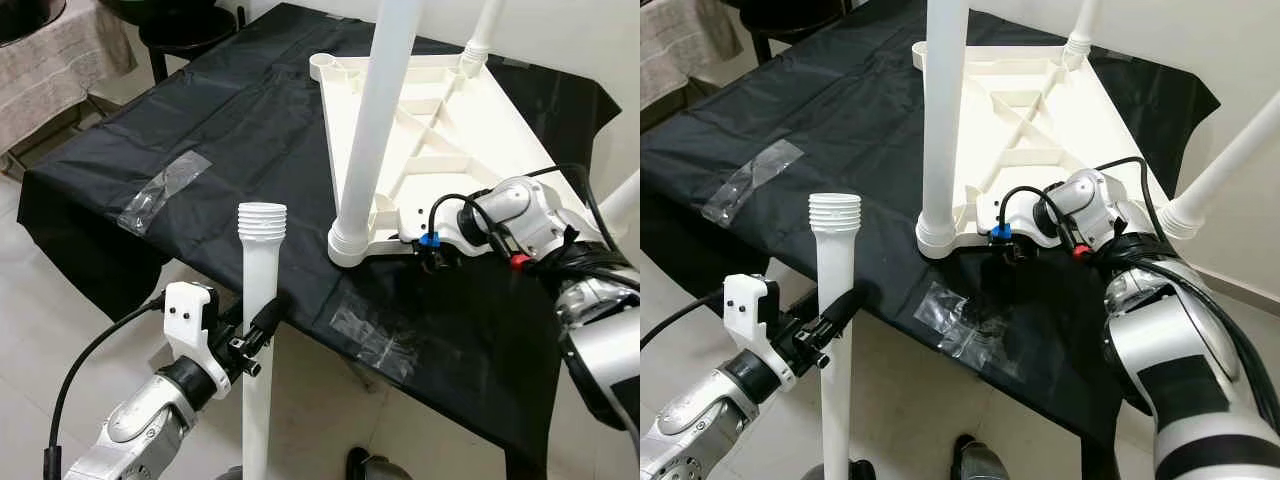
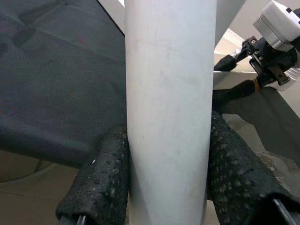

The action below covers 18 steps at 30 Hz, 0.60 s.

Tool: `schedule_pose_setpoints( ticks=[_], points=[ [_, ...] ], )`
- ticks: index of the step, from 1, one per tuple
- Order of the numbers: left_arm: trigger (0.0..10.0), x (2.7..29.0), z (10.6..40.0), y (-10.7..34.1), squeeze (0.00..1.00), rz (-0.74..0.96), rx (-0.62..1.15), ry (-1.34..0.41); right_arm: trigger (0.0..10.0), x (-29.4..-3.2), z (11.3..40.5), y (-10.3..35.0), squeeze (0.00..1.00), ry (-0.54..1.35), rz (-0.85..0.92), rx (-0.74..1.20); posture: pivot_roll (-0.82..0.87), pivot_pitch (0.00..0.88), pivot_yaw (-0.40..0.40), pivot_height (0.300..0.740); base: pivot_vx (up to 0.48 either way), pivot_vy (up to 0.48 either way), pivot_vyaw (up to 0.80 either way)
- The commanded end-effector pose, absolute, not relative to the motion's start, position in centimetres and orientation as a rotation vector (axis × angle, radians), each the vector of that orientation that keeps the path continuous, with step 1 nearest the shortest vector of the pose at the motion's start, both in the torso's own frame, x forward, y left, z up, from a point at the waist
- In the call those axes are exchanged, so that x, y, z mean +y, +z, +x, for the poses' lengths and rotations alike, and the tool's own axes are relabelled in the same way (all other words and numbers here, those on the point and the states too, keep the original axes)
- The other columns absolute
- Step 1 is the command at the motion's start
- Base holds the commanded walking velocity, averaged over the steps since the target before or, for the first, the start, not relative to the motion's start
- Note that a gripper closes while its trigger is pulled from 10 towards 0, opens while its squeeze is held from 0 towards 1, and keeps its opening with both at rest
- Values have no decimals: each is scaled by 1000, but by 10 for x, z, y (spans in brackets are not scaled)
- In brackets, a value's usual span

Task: Building children table

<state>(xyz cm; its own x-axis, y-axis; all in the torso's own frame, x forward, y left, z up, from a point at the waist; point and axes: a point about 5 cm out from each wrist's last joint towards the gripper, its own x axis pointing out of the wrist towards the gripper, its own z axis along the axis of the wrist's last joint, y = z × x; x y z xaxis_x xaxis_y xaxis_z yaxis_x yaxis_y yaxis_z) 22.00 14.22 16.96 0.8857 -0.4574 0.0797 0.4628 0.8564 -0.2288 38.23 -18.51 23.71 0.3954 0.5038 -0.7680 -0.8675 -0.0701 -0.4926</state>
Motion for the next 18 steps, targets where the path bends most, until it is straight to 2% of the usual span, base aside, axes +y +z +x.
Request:
schedule_pose_setpoints(
  ticks=[1,7,18],
  points=[
    [10000,141,216,168,0,-250,-7,-487,0,-180,378,230,0,1269,-1236,432,9,278,-43,740,0,0,0],
    [10000,140,217,170,0,-250,-12,-488,0,-176,376,231,0,1316,-1341,404,10,279,-44,740,0,0,0],
    [10000,140,217,171,0,-252,-15,-484,0,-164,374,237,0,1345,-1526,189,13,266,-45,740,0,0,0]
  ],
)
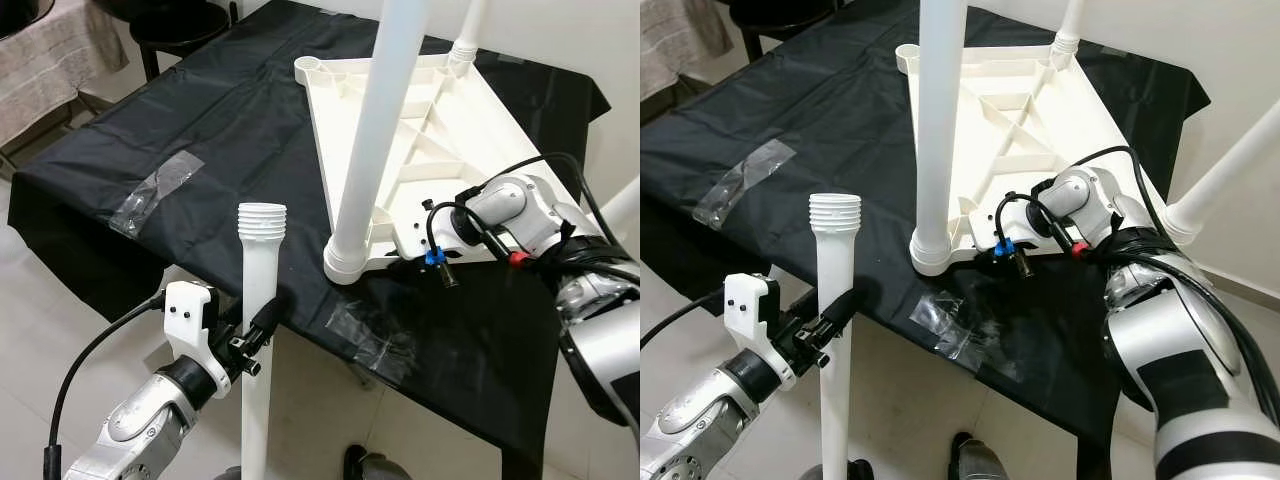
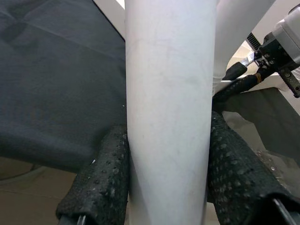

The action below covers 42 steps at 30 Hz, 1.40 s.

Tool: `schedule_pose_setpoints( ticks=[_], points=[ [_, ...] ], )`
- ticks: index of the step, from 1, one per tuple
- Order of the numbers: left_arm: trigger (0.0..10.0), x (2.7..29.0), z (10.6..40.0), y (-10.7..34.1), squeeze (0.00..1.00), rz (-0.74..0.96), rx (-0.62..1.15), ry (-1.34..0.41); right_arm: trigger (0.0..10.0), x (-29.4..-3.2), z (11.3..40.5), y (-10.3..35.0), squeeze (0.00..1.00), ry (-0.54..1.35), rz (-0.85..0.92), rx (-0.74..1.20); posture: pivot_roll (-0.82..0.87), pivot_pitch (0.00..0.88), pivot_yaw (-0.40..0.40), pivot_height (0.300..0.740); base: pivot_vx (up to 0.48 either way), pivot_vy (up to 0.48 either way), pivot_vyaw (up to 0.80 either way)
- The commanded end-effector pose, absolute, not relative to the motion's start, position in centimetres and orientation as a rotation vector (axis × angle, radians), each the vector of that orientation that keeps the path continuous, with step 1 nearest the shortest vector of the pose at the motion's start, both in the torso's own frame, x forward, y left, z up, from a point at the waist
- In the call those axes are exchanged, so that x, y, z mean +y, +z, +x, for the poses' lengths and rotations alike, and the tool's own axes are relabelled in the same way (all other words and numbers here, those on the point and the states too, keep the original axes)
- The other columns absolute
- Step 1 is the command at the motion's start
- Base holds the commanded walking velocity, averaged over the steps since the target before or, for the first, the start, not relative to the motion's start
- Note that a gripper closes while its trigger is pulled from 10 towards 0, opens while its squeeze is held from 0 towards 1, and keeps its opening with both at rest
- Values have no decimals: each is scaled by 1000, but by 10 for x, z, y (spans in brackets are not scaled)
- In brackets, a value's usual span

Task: Building children table

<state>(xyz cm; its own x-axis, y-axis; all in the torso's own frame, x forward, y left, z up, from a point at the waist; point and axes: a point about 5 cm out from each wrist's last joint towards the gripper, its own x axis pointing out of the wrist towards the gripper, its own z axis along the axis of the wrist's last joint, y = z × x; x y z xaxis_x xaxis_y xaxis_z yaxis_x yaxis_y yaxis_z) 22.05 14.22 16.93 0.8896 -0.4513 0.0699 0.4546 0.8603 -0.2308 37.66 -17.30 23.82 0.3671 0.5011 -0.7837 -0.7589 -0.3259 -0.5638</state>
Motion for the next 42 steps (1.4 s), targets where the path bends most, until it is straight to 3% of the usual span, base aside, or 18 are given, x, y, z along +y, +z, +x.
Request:
schedule_pose_setpoints(
  ticks=[1,15,18,29,31,33,34,35,42],
  points=[
    [10000,140,217,171,0,-252,-15,-484,0,-163,373,238,0,1343,-1540,167,13,266,-45,740,0,0,0],
    [10000,139,217,171,0,-253,-13,-489,0,-157,362,242,0,1436,-1674,-43,12,252,-39,740,0,0,0],
    [10000,139,217,171,0,-253,-12,-492,0,-159,354,240,0,1526,-1703,-104,11,248,-40,740,0,0,0],
    [10000,138,218,171,0,-256,-11,-493,0,-165,356,239,0,1492,-1724,-71,9,251,-38,740,0,0,0],
    [10000,138,218,170,0,-257,-10,-493,10000,-168,360,245,16,1424,-1705,-63,10,252,-37,740,0,0,0],
    [10000,138,218,170,0,-257,-10,-493,10000,-168,360,245,16,1424,-1705,-63,10,252,-37,740,0,0,0],
    [10000,138,218,170,0,-257,-10,-491,10000,-168,362,249,627,1385,-1680,-77,10,251,-38,740,0,0,0],
    [10000,138,218,171,0,-258,-11,-490,10000,-171,364,254,1000,1344,-1650,-78,11,251,-37,740,0,0,0],
    [10000,139,219,172,0,-260,-19,-487,10000,-184,367,263,1000,1260,-1524,-51,16,247,-40,740,0,0,0]
  ],
)
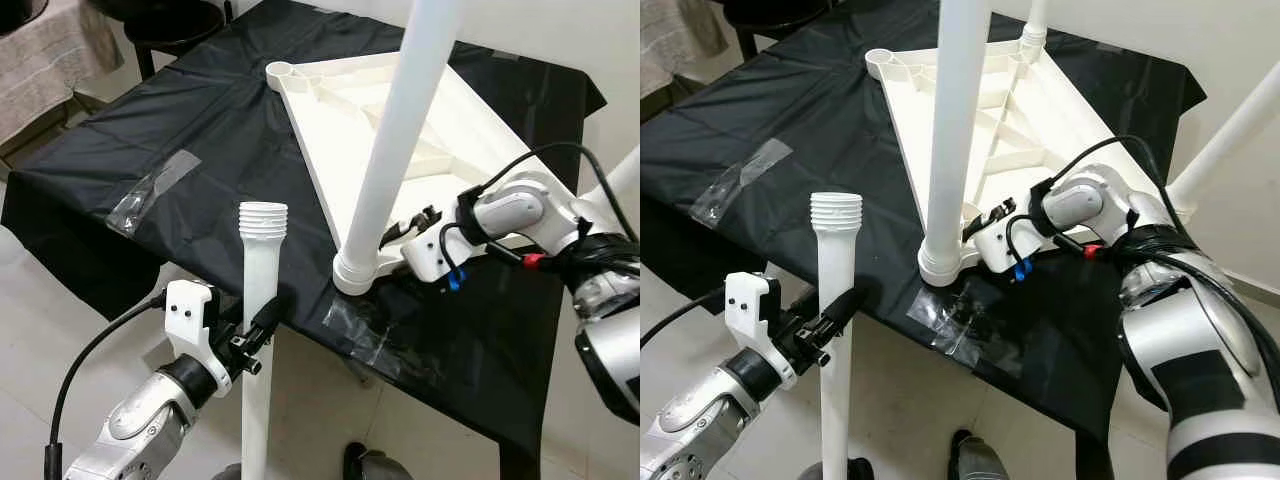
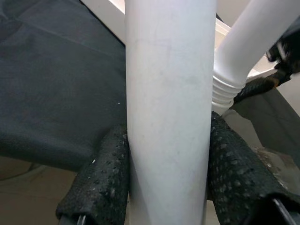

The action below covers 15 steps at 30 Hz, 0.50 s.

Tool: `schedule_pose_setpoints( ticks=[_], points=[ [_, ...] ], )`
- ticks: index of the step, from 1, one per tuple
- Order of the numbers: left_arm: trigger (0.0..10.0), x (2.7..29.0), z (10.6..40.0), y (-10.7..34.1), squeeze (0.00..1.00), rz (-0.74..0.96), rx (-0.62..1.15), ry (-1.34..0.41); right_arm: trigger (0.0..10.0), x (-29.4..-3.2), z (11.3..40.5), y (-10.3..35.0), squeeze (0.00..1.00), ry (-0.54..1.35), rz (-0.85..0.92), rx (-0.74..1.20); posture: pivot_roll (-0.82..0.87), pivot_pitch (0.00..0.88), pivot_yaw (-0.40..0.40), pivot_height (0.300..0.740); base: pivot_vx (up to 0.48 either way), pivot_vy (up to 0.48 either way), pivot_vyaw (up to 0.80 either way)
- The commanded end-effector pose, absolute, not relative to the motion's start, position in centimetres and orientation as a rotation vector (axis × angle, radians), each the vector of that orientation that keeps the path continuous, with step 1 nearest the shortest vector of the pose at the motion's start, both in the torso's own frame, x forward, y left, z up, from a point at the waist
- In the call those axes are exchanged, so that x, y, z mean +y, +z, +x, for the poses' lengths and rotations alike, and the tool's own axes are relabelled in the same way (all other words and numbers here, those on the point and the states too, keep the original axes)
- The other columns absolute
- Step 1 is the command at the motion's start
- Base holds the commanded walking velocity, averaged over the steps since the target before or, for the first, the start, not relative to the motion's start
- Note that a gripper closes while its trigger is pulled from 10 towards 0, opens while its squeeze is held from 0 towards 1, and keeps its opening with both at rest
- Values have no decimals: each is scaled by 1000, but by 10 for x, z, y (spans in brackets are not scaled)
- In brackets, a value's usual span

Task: Building children table

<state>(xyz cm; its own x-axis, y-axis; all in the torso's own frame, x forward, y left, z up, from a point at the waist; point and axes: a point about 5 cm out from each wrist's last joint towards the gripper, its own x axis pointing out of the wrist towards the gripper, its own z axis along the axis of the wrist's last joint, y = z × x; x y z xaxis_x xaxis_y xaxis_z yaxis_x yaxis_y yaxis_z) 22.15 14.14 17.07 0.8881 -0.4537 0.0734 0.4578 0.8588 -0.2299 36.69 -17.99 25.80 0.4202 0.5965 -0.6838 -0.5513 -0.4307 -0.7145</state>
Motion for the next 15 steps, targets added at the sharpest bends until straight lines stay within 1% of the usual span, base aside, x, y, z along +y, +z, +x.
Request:
schedule_pose_setpoints(
  ticks=[1,2,3,4,6,7,8,9,10,12,13,15],
  points=[
    [10000,139,219,172,0,-260,-19,-487,10000,-184,367,263,1000,1260,-1524,-51,16,247,-40,740,0,0,0],
    [10000,139,220,172,0,-261,-21,-486,10000,-188,366,265,1000,1258,-1441,-38,16,244,-40,740,0,0,0],
    [10000,140,220,173,0,-266,-25,-485,10000,-190,364,270,1000,1261,-1270,-34,13,241,-41,740,0,0,0],
    [10000,140,220,173,0,-266,-25,-485,10000,-190,364,270,1000,1261,-1270,-34,13,241,-41,740,0,0,0],
    [10000,140,221,173,0,-270,-30,-485,10000,-194,356,279,1000,1256,-985,-109,11,235,-38,740,0,0,0],
    [10000,140,221,173,0,-270,-30,-485,10000,-194,356,279,1000,1256,-985,-109,11,235,-38,740,0,0,0],
    [10000,140,221,173,0,-272,-32,-486,10000,-194,352,280,1000,1245,-892,-146,10,234,-42,740,0,0,0],
    [10000,141,222,174,0,-272,-34,-486,10000,-194,349,280,1000,1229,-836,-169,10,233,-40,740,0,0,0],
    [10000,141,222,174,0,-272,-34,-486,10000,-194,349,280,1000,1229,-836,-169,10,233,-40,740,0,0,0],
    [10000,144,224,175,0,-272,-44,-479,10000,-192,335,268,1000,1218,-700,-189,3,231,-39,740,0,0,0],
    [10000,144,224,175,0,-272,-44,-479,10000,-192,335,268,1000,1218,-700,-189,3,231,-39,740,0,0,0],
    [10000,148,226,176,0,-268,-50,-468,10000,-184,320,249,1000,1219,-602,-191,-4,227,-39,740,0,0,0]
  ],
)
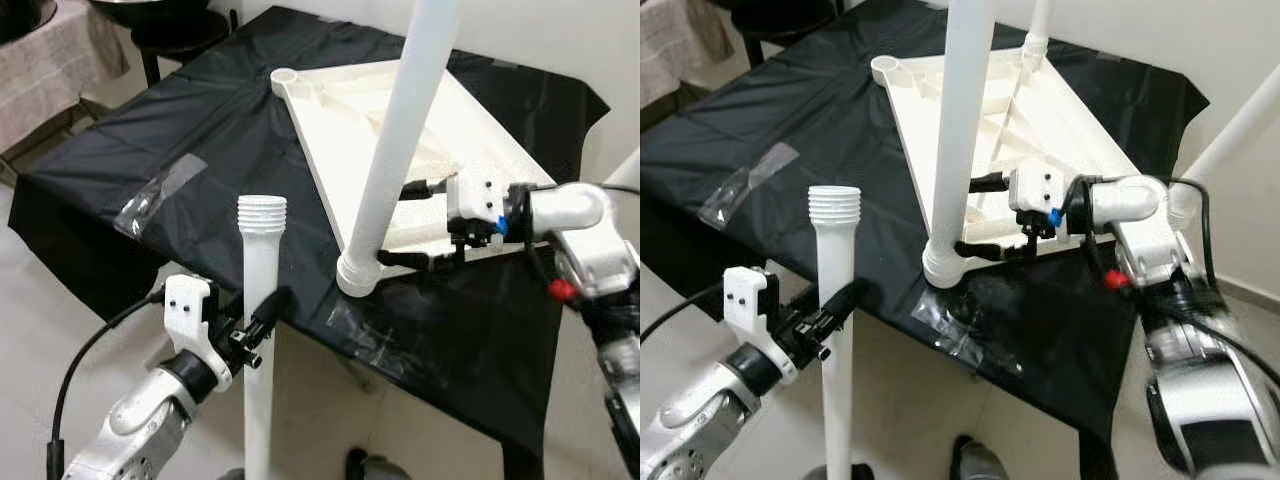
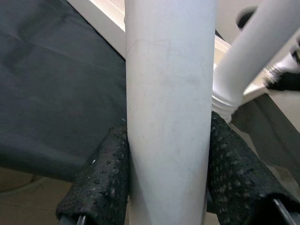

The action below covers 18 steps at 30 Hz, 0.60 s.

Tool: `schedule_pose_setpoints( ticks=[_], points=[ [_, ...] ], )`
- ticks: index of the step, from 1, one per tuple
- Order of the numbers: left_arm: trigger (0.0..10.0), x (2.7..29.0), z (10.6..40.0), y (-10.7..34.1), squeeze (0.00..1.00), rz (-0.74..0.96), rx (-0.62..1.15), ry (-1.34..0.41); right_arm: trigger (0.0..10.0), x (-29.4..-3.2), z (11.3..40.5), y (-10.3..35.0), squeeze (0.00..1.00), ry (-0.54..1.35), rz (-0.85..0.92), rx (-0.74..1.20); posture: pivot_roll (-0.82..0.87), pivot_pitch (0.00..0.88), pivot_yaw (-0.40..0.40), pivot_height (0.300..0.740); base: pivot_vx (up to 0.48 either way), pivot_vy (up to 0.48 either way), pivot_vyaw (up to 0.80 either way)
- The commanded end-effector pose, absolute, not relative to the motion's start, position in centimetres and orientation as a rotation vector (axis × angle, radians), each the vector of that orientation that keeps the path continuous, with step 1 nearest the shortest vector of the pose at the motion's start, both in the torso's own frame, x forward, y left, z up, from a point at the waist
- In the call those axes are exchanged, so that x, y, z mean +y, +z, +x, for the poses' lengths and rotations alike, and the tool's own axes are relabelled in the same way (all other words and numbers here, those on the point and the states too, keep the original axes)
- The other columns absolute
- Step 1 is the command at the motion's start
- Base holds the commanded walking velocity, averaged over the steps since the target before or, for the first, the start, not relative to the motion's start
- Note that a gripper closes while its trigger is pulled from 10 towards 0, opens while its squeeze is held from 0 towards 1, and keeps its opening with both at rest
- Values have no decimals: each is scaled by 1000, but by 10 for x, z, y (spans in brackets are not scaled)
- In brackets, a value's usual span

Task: Building children table

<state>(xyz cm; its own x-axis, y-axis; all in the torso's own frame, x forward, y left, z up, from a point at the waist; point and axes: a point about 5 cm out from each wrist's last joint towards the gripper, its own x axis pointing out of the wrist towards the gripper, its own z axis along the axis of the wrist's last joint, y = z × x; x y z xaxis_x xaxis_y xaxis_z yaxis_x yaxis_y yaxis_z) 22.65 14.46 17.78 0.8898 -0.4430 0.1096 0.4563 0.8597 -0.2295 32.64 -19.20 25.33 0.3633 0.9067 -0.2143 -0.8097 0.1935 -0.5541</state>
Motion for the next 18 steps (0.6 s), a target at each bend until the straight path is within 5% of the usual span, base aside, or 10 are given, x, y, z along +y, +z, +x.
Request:
schedule_pose_setpoints(
  ticks=[1,13,14,15,16,18],
  points=[
    [10000,148,226,176,0,-268,-50,-468,10000,-184,320,249,1000,1219,-602,-191,-4,227,-39,740,0,0,0],
    [10000,150,229,178,0,-263,-67,-457,10000,-167,323,239,1000,915,-433,-261,-10,217,-43,740,0,0,0],
    [10000,149,229,178,0,-266,-70,-455,10000,-155,323,243,945,857,-342,-317,-1,211,-55,740,0,0,0],
    [10000,148,227,178,0,-270,-72,-454,10000,-139,321,241,420,832,-255,-345,1,209,-57,740,0,0,0],
    [10000,147,226,178,0,-273,-72,-454,10000,-127,318,239,0,809,-190,-357,2,206,-61,740,0,0,0],
    [10000,146,226,177,0,-276,-72,-454,10000,-119,315,237,0,789,-148,-360,1,206,-63,740,0,0,0]
  ],
)
